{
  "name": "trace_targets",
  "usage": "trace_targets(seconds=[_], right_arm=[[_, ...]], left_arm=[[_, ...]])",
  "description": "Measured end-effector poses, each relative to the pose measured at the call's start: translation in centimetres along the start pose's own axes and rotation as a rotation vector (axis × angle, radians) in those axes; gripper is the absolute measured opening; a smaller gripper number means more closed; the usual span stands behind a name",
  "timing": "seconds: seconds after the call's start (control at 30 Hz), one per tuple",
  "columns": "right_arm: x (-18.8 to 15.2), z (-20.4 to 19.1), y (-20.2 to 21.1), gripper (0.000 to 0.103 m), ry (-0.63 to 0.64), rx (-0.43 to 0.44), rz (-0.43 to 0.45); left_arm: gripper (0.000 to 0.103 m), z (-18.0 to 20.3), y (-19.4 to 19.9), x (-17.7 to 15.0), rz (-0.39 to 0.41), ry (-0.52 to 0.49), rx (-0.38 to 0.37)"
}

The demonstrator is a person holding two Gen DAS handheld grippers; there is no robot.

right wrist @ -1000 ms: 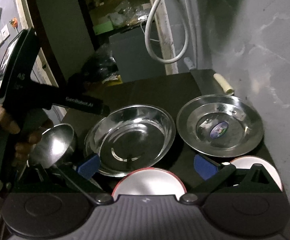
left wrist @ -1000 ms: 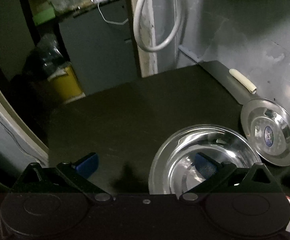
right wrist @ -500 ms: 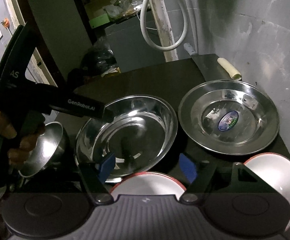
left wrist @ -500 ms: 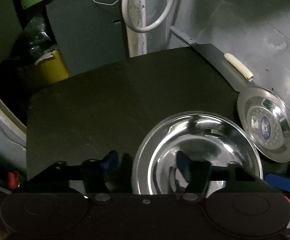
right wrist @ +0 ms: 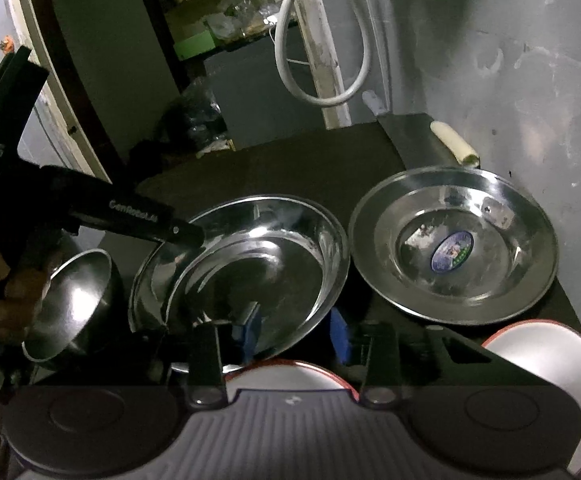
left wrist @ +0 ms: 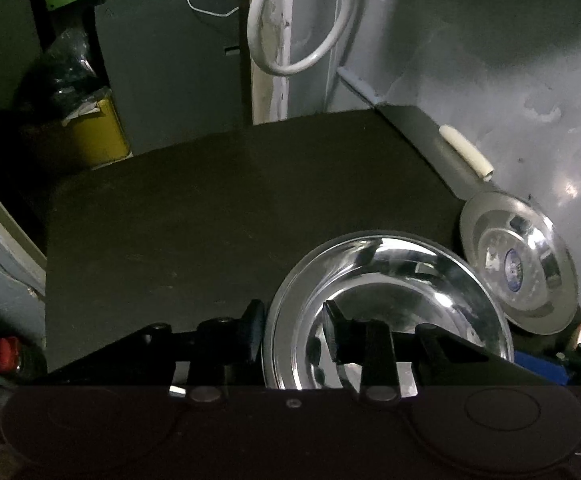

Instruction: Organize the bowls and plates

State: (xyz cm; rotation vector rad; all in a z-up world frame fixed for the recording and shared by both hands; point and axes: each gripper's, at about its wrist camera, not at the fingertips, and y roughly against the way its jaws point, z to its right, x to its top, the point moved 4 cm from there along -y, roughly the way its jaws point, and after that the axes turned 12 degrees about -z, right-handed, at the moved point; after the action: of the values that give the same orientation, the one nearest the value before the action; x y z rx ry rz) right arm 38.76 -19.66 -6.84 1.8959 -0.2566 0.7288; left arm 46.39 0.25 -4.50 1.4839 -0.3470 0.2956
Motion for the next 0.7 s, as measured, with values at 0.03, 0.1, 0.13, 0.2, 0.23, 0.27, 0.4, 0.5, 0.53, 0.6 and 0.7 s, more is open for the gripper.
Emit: trace_targets(seconds=[0.03,0.1,0.13,0.2,0.23,0.27,0.4,0.5,0.53,0.6,0.7], right_arm=[[0.0,0.0,0.1,0.041,0.000,-0.003,0.005],[0.2,0.0,0.4,0.039,-0.005,-0.003,0.013],[0.2,0.0,0.7,0.038,-0.007,-0.003,0.020],[0.3,-0.2,1.3,0.035,-0.004,-0.007,0.038],[0.3,-0.3,1.7,0.034,-0.002,-0.011,0.046],[0.3,-0.4,2.0,0.032,-0.001,-0.012,0.051],[0.0,-1.0,3.5,0.028,0.002,-0.015,0.070],[-0.5,-1.5,4.8,0.026,-0.001,-0.021,0.087],[-0.6,-1.7,5.3,0.025,-0.005,-0.023,0.092],[-1.0,-2.0,6.2,0.024,-0.012,-0.026,0.099],[-1.5,-2.5,7.5,0.024,-0.021,-0.032,0.103]], left_arm=[[0.034,0.0,0.3,-0.1,0.008,0.002,-0.003],[0.034,-0.1,0.9,-0.2,0.021,0.004,-0.006],[0.034,-0.1,1.3,-0.3,0.028,0.006,-0.008],[0.034,-0.1,2.2,-0.5,0.049,0.012,-0.015],[0.034,-0.2,2.6,-0.6,0.059,0.016,-0.019],[0.034,-0.3,3.1,-0.8,0.069,0.023,-0.024],[0.034,-0.7,5.0,-2.0,0.108,0.045,-0.054],[0.029,-0.9,6.6,-3.2,0.141,0.052,-0.070],[0.026,-1.1,7.0,-3.6,0.150,0.056,-0.078],[0.022,-1.3,7.9,-4.5,0.165,0.065,-0.097],[0.017,-1.8,9.0,-6.0,0.170,0.074,-0.118]])
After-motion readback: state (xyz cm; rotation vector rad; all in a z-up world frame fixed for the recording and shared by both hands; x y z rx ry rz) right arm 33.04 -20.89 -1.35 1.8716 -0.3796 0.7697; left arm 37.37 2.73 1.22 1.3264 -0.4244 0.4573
